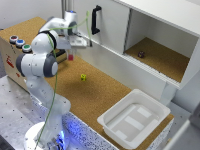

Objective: Put the pink object on the table

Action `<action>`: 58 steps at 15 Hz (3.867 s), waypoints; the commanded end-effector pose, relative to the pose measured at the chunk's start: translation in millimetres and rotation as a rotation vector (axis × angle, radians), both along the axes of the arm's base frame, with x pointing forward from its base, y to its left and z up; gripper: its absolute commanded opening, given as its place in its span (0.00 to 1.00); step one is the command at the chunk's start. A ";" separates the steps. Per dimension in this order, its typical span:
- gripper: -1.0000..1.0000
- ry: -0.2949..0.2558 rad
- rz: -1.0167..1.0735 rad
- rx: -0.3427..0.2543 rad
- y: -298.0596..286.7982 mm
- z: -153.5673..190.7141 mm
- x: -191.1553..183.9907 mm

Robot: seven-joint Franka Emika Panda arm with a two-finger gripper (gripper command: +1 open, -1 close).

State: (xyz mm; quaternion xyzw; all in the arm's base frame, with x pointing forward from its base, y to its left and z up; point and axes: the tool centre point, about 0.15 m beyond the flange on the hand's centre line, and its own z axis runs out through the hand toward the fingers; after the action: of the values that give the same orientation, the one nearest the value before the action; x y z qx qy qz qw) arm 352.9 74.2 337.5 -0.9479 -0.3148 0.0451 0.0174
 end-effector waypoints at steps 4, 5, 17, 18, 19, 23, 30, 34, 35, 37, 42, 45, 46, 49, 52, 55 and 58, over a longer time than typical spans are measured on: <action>0.00 -0.121 -0.394 -0.005 -194.0 -86.2 37.6; 0.00 -0.140 -0.443 -0.011 -208.4 -91.1 49.6; 1.00 -0.172 -0.664 -0.044 -253.9 -116.4 169.3; 1.00 -0.156 -0.660 -0.064 -250.4 -116.4 165.5; 1.00 -0.150 -0.660 -0.072 -247.6 -115.1 158.6; 1.00 -0.153 -0.685 -0.044 -228.0 -94.9 114.5; 1.00 -0.197 -0.598 0.059 -128.4 -36.9 30.5; 1.00 -0.150 -0.452 0.097 -57.7 -44.3 6.0; 1.00 -0.139 -0.399 0.112 -36.7 -49.1 2.8; 1.00 -0.114 -0.331 0.121 -10.2 -58.1 -1.4; 1.00 -0.054 -0.165 0.112 54.9 -83.5 -3.0; 1.00 -0.071 -0.111 0.080 75.3 -88.9 3.9; 1.00 -0.085 -0.113 0.074 76.1 -90.3 9.1; 1.00 -0.106 -0.117 0.074 69.1 -97.0 26.3; 1.00 -0.127 -0.122 0.074 63.0 -104.2 44.6; 1.00 -0.142 -0.136 0.078 57.3 -110.9 62.7; 1.00 -0.128 -0.147 0.082 54.5 -122.3 74.4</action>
State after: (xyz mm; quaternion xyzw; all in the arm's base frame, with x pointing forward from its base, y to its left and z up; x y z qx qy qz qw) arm 391.1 133.7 239.3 -0.9661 -0.2488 -0.0518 0.0451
